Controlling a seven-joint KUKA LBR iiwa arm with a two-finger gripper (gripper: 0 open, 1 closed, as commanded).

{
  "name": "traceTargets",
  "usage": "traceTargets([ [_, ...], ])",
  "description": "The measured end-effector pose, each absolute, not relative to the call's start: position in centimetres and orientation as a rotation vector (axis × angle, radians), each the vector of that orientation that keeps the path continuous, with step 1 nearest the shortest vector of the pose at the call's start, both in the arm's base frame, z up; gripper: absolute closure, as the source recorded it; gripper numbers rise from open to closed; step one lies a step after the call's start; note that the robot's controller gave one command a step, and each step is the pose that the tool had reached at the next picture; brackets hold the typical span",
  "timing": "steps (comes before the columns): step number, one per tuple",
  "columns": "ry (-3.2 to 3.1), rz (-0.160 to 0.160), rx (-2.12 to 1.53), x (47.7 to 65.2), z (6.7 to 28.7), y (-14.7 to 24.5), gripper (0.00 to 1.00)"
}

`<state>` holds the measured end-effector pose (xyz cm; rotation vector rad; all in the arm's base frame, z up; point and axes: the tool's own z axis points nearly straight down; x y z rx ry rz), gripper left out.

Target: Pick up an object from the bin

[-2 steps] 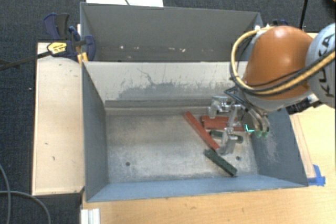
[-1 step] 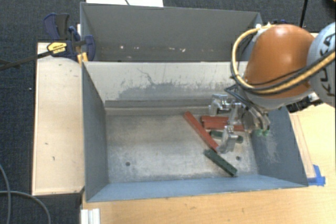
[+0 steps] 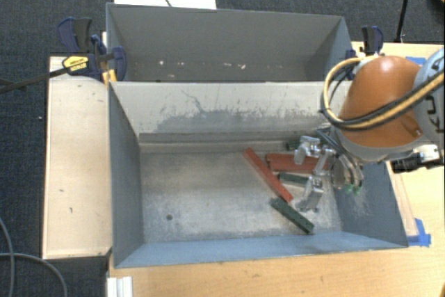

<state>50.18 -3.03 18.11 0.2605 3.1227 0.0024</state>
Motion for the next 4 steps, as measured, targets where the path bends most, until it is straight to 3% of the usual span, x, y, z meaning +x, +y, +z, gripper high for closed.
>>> traceTargets([
  [1,3.14,0.0,0.094,49.6,15.6,-5.2,0.0],
  [2,3.103,0.001,0.497,49.1,14.6,-5.8,0.0],
  [3,3.111,0.001,0.413,47.7,7.0,-6.7,0.0],
  [4,3.095,0.001,0.529,47.1,7.0,-7.1,1.0],
])
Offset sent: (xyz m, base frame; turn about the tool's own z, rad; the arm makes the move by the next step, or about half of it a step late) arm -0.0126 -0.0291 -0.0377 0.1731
